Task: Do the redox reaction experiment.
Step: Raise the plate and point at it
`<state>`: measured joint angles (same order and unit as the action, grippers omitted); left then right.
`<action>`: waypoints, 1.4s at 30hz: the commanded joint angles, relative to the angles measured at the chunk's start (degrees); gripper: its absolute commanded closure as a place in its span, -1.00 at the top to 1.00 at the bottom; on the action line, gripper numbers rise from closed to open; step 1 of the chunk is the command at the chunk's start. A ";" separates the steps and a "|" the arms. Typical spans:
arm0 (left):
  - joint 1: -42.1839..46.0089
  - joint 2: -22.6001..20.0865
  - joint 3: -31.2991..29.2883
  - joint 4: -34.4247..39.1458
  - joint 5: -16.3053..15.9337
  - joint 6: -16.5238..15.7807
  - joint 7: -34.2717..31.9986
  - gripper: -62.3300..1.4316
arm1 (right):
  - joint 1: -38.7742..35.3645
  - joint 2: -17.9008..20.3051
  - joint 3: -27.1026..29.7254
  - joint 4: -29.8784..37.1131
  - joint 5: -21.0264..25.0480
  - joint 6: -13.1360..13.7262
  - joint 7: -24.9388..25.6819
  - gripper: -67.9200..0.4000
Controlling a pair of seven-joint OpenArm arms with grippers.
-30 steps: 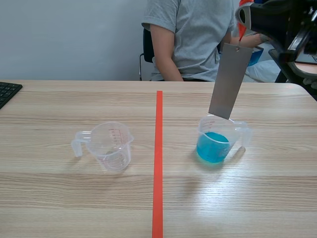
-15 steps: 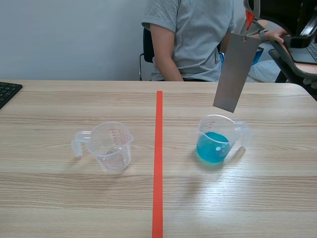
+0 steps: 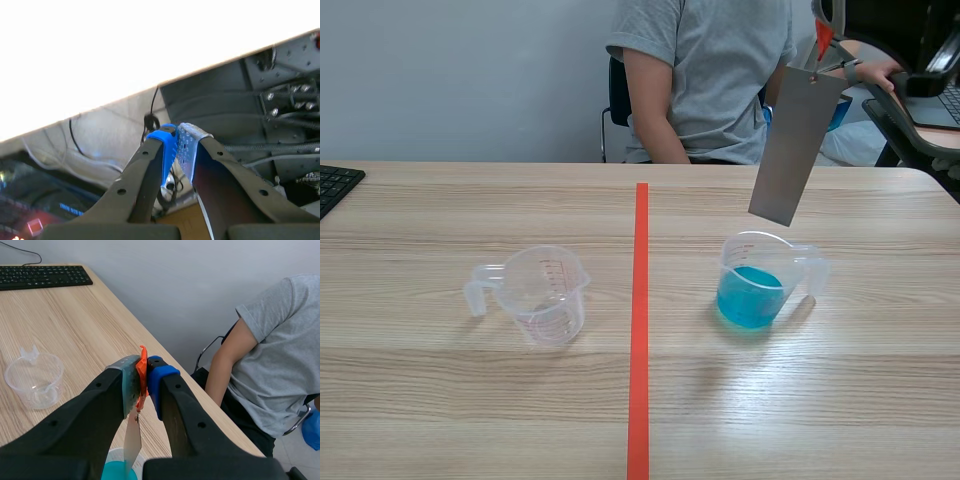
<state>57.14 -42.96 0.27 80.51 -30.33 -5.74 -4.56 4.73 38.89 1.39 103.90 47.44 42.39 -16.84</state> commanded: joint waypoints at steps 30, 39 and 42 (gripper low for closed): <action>-52.57 -10.21 26.51 19.02 -0.15 -8.74 4.61 -0.83 | 0.68 0.90 0.70 0.57 0.81 0.33 1.05 -0.94; -70.12 -0.13 44.22 8.02 0.17 -5.46 4.57 -0.83 | 0.68 0.90 0.70 0.57 0.81 0.33 1.05 -0.94; -73.88 3.21 47.56 3.80 0.74 -4.83 4.37 -0.83 | 0.68 0.90 0.70 0.57 0.81 0.33 1.05 -0.94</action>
<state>-16.29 -40.18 48.82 83.37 -29.56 -10.92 0.71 4.73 38.89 1.39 103.90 47.44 42.39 -16.84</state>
